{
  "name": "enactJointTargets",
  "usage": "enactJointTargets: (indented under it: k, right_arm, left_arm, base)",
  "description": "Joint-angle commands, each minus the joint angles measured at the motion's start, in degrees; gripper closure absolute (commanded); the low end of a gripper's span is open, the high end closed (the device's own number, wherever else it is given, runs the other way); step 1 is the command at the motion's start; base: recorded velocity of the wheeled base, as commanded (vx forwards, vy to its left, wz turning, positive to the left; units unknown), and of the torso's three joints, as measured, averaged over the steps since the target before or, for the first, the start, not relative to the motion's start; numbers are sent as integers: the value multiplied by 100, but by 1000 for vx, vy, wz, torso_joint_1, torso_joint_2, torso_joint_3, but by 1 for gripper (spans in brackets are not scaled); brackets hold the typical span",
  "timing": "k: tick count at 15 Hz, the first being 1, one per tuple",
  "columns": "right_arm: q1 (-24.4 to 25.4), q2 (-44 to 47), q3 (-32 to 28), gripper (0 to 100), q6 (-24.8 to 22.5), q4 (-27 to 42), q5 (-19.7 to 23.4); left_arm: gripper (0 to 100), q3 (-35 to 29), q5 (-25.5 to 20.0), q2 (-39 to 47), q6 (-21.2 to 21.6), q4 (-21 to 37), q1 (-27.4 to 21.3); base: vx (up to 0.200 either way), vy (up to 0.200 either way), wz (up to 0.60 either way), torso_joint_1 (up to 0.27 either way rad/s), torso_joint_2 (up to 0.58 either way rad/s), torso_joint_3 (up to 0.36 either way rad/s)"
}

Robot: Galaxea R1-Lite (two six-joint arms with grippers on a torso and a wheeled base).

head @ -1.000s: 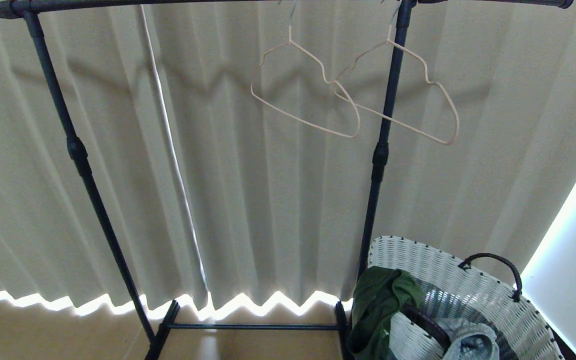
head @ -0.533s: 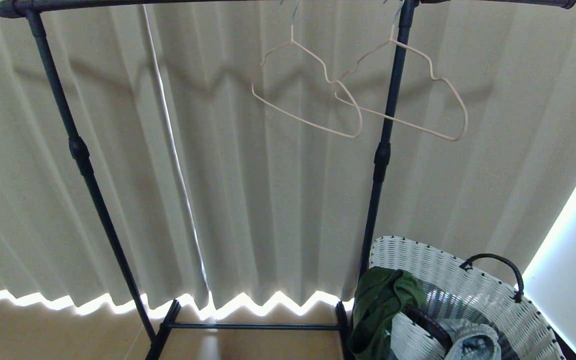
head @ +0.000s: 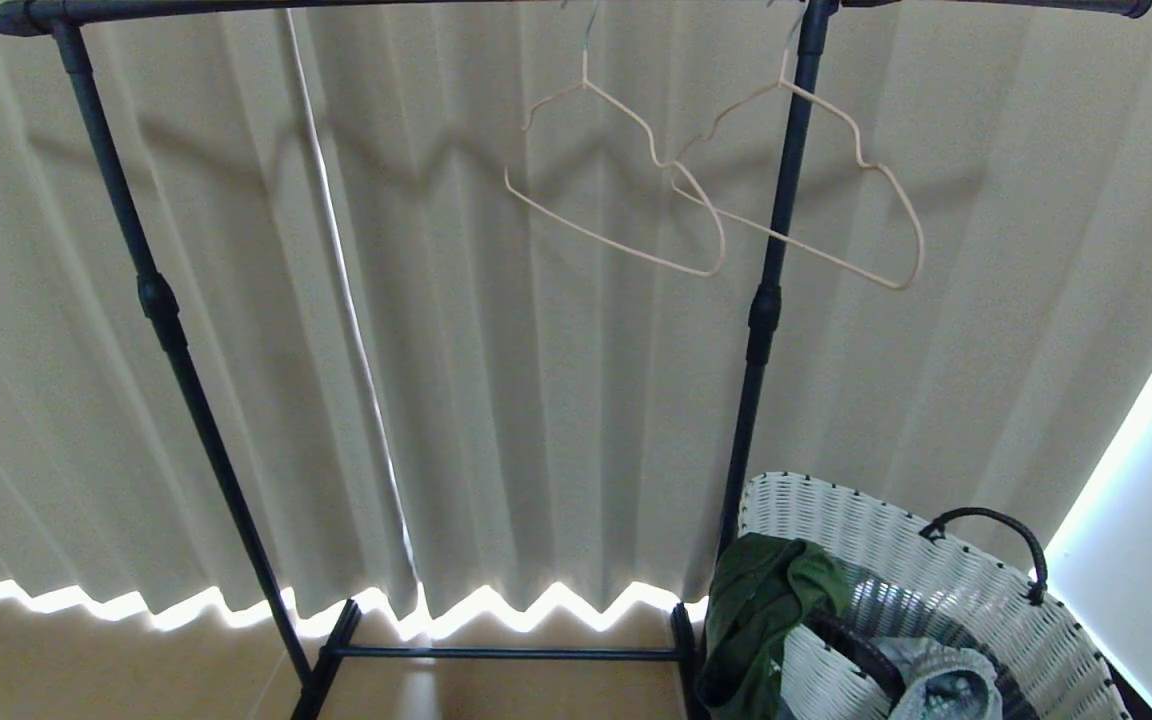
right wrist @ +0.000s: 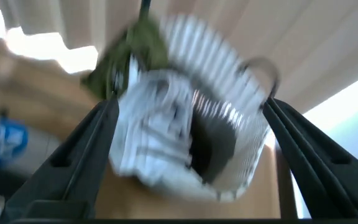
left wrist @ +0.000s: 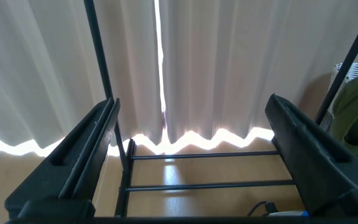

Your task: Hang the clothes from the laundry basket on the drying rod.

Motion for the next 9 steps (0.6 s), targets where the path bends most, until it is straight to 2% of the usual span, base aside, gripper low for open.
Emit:
enactJointTargets:
  k: [1, 3, 4, 9]
  right_arm:
    - [18, 2644, -228, 0, -297, -267, -82]
    - [18, 3119, -245, 0, -464, -355, -152]
    - [27, 3822, -245, 0, -666, -566, -249]
    - [36, 5685, -254, 0, -710, -2183, -311]
  left_arm:
    - [0, 0, 1, 2, -1, 2, -3]
    - [0, 0, 1, 2, -1, 2, -3]
    - [0, 0, 1, 2, -1, 2, -3]
    - [0, 0, 1, 2, -1, 2, -3]
  base:
    - [0, 0, 0, 0, 0, 0]
    - [0, 0, 0, 0, 0, 0]
    - [0, 0, 0, 0, 0, 0]
    - [0, 0, 0, 0, 0, 0]
